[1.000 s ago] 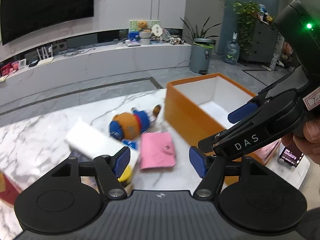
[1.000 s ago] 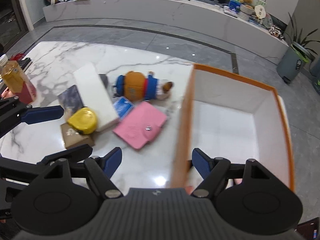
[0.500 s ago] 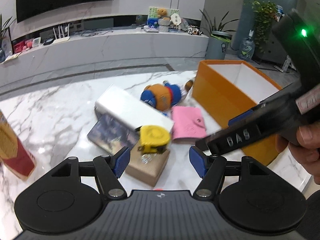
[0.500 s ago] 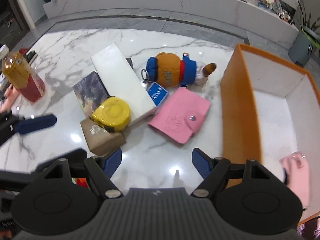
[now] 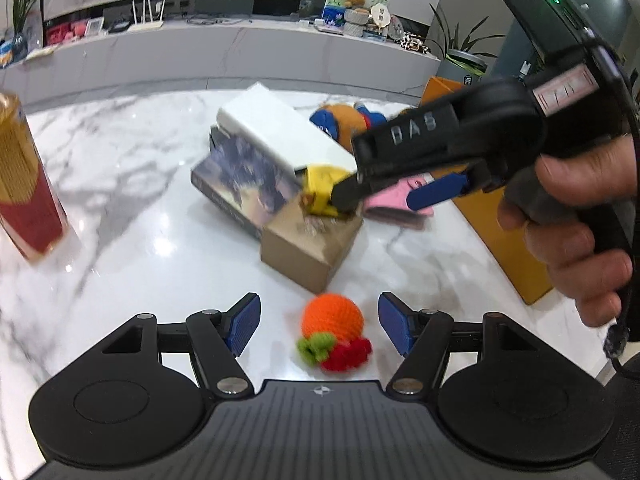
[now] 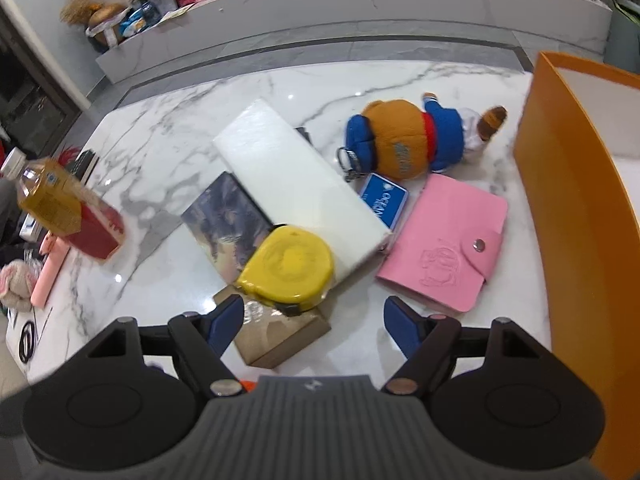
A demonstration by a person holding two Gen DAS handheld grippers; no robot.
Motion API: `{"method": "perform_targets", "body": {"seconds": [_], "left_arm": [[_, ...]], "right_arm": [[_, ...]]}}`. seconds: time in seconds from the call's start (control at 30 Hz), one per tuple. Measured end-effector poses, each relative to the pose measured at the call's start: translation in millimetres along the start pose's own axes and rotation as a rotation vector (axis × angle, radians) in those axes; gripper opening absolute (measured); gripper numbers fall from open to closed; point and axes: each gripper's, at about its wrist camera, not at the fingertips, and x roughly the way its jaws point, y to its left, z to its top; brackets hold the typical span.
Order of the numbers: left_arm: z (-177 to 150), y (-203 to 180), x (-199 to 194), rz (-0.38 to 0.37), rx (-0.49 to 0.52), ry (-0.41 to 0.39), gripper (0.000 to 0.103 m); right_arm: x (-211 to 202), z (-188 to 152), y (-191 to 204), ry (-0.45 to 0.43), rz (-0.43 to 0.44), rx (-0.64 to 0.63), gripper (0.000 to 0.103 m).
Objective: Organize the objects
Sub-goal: 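Grasp the orange crocheted ball with the left tool, then grasp the yellow tape measure with the right tool while the left tool holds the ball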
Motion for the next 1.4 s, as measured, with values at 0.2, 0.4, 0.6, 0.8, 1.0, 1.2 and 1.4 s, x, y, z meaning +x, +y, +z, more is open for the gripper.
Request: {"method": "perform_targets", "body": {"seconds": [0.2, 0.4, 0.6, 0.8, 1.0, 1.2, 1.4], "left_arm": [[-11, -11, 11, -0.014, -0.01, 0.015, 0.077], [-13, -5, 24, -0.002, -0.053, 0.014, 0.076], [-14, 8, 32, -0.008, -0.111, 0.02, 0.06], [-13, 13, 35, -0.02, -0.109, 0.023, 0.054], [-13, 17, 32, -0.02, -0.105, 0.033, 0.049], [-15, 28, 26, 0.002, -0.119, 0.034, 0.049], [-15, 41, 21, 0.022, -0.127, 0.038, 0.048]], "right_arm": [[-1, -1, -3, -0.026, -0.003, 0.007, 0.077], [-2, 1, 3, -0.07, -0.008, -0.003, 0.077], [10, 4, 6, -0.049, 0.0, 0.016, 0.077], [14, 6, 10, -0.056, 0.001, 0.014, 0.073], [18, 6, 11, -0.048, 0.01, 0.014, 0.064], [19, 4, 13, -0.034, 0.001, -0.009, 0.06], [16, 2, 10, -0.018, 0.008, 0.005, 0.059]]}}
